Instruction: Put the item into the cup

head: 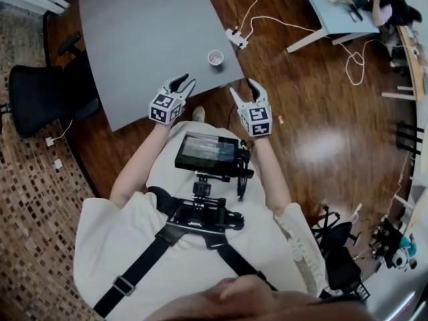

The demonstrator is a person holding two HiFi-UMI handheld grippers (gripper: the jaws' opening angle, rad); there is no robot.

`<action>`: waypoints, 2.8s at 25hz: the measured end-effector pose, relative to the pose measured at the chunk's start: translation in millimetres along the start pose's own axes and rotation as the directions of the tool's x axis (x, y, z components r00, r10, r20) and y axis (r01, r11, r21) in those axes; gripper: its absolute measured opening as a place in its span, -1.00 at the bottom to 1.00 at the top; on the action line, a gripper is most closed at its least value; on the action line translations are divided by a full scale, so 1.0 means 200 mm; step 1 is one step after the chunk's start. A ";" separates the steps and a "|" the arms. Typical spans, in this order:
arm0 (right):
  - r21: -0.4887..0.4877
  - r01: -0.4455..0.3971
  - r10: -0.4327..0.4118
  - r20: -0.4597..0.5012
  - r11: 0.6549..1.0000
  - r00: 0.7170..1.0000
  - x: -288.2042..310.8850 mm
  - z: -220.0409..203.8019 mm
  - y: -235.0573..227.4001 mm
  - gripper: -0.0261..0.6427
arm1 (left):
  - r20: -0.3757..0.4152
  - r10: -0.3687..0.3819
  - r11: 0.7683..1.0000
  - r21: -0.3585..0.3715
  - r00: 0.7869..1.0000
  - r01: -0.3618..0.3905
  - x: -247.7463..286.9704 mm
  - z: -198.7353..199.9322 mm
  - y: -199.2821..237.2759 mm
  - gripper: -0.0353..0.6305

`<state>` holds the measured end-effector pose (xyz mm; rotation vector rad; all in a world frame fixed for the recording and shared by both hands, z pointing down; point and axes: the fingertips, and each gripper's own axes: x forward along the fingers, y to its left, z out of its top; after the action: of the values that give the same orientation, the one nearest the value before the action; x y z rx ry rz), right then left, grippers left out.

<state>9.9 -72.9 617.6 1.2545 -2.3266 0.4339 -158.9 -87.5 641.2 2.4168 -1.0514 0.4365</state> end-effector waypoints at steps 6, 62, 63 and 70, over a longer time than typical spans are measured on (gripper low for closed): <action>-0.032 -0.011 0.010 -0.011 0.999 1.000 -0.23 -0.06 0.00 -0.09 | 0.000 0.030 1.000 0.002 1.000 -0.030 -0.06 -0.06 -0.24 -0.51; -0.068 -0.099 0.097 -0.034 0.993 0.995 -1.03 -0.65 0.40 -0.09 | -0.079 0.122 0.992 -0.010 0.989 -0.124 -0.53 -0.69 -1.03 -0.52; -0.070 -0.100 0.098 -0.034 0.992 0.995 -1.03 -0.65 0.40 -0.09 | -0.080 0.119 0.993 -0.009 0.990 -0.121 -0.53 -0.69 -1.03 -0.52; -0.112 -0.104 0.102 -0.025 0.988 0.994 -1.01 -0.63 0.41 -0.10 | -0.084 0.114 0.993 -0.010 0.990 -0.115 -0.51 -0.69 -1.01 -0.52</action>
<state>67.8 172.2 612.3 1.0761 -2.3722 0.3406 -89.0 167.3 652.7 2.3113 -1.1565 0.5616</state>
